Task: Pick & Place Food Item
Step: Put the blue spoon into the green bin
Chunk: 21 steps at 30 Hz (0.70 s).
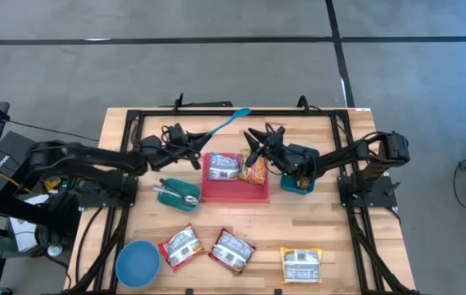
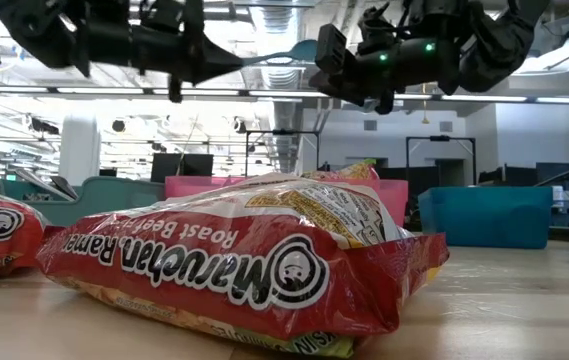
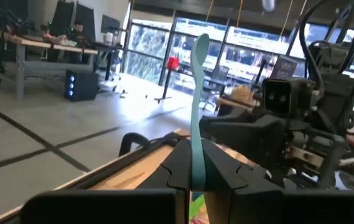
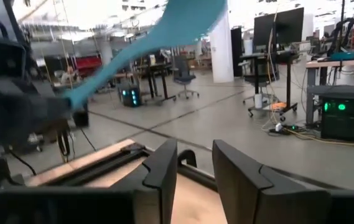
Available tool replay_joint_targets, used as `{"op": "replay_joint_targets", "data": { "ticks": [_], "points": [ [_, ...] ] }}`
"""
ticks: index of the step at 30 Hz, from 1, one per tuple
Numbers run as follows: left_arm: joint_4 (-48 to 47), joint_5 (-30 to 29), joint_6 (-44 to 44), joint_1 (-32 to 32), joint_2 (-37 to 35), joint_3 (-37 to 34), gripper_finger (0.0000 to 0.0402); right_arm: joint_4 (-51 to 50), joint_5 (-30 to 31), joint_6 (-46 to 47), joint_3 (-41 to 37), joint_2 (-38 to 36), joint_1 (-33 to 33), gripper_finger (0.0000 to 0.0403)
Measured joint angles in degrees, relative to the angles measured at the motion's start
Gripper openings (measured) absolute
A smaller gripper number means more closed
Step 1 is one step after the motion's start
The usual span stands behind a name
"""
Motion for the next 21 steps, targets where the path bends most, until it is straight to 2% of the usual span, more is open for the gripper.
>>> {"op": "replay_joint_targets", "data": {
  "ticks": [8,12,18,21],
  "points": [
    [-20.7,0.2,0.0,0.0,-15.9,0.0,0.0013,-12.7,0.0,0.0,0.0,-5.4,0.0,0.0098],
    [-28.8,2.2,-1.2,0.0,-22.0,0.0,0.0012,-20.5,0.0,1.9,0.0,-8.7,-0.2,0.0098],
    [-39.1,4.6,-2.5,0.0,-27.6,0.3,0.0013,-29.1,0.0,4.2,0.0,-13.0,-1.4,0.0098],
    [-48.6,5.3,-3.6,0.0,-28.5,2.6,0.0012,-32.4,0.0,4.3,0.0,-14.4,-1.7,0.0098]
  ]
}}
